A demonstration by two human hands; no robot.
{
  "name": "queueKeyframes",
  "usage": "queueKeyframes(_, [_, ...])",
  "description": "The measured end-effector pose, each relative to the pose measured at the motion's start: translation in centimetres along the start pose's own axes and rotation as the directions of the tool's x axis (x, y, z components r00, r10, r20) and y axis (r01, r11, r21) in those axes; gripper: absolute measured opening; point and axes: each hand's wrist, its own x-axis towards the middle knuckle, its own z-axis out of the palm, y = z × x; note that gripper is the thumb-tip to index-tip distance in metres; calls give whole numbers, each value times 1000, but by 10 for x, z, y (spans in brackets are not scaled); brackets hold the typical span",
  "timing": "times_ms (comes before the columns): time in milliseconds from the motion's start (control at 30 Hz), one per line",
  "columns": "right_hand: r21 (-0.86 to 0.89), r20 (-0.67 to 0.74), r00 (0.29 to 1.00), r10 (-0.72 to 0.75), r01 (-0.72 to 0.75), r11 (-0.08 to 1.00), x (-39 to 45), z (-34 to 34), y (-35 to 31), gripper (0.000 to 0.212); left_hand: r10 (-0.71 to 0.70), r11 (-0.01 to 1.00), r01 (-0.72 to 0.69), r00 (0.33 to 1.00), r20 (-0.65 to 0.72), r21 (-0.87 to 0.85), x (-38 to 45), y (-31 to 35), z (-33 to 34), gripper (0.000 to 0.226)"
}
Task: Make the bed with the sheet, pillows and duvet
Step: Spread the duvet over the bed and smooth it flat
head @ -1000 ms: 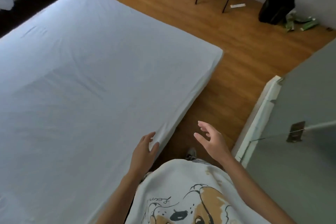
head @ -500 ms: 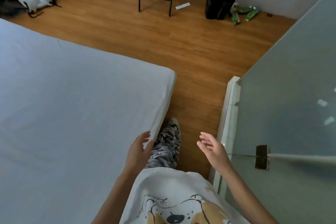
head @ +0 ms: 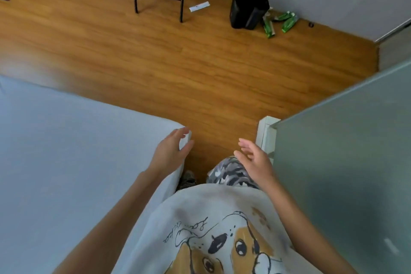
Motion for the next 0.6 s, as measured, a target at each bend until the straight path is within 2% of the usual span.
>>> queueKeyframes(100, [14, 31, 1000, 5, -5, 1000, 66, -26, -14, 44, -24, 1000, 24, 1000, -2, 0, 64, 20, -7, 43])
queueKeyframes(267, [20, 163, 986, -45, 43, 999, 199, -82, -40, 43, -253, 963, 245, 965, -65, -109, 151, 40, -2, 39])
queueKeyframes(467, [-28, 282, 944, -171, 186, 982, 352, -144, -117, 41, -480, 865, 417, 850, -216, -280, 221, 68, -33, 35])
queueKeyframes(600, [-36, 391, 893, -223, 257, 966, 433, -150, -179, 39, -607, 781, 483, 735, -301, -396, 255, 70, -58, 34])
